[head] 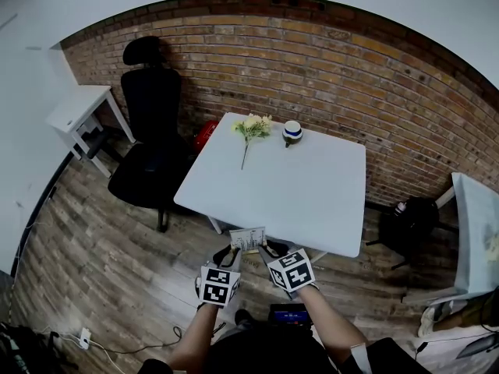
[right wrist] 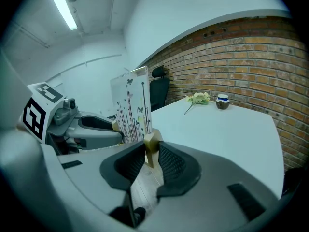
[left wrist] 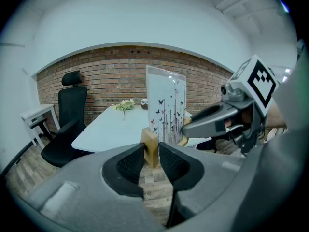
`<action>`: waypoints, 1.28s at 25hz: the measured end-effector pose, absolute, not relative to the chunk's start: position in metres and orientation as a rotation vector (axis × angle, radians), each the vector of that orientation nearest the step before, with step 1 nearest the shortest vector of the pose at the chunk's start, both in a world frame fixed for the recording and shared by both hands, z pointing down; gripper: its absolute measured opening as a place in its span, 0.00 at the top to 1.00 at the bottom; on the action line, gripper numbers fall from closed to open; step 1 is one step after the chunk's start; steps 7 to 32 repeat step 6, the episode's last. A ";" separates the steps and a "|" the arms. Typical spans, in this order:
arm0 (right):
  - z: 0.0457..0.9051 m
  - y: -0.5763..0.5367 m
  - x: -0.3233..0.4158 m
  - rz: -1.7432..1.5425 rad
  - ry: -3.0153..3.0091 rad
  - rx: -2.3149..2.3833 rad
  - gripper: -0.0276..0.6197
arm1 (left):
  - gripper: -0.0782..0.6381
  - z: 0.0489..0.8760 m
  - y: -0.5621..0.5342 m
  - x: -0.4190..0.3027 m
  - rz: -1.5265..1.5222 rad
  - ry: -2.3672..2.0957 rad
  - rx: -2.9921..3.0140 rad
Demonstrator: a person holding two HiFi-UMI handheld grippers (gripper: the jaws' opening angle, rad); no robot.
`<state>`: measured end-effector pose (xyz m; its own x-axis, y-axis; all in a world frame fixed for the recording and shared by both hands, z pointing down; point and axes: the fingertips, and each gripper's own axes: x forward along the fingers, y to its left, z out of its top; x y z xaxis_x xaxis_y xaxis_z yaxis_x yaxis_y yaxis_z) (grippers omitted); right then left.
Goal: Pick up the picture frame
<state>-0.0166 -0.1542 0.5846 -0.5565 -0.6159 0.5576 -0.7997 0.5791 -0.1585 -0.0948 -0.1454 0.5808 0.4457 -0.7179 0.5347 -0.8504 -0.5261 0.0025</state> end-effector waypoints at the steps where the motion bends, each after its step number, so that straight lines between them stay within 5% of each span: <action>1: 0.585 -0.154 -0.016 0.555 -2.365 1.135 0.81 | 0.74 0.581 -0.145 -0.094 0.703 -1.351 2.428; 32: 0.587 -0.151 -0.015 0.552 -2.362 1.131 0.81 | 0.74 0.583 -0.142 -0.094 0.704 -1.355 2.428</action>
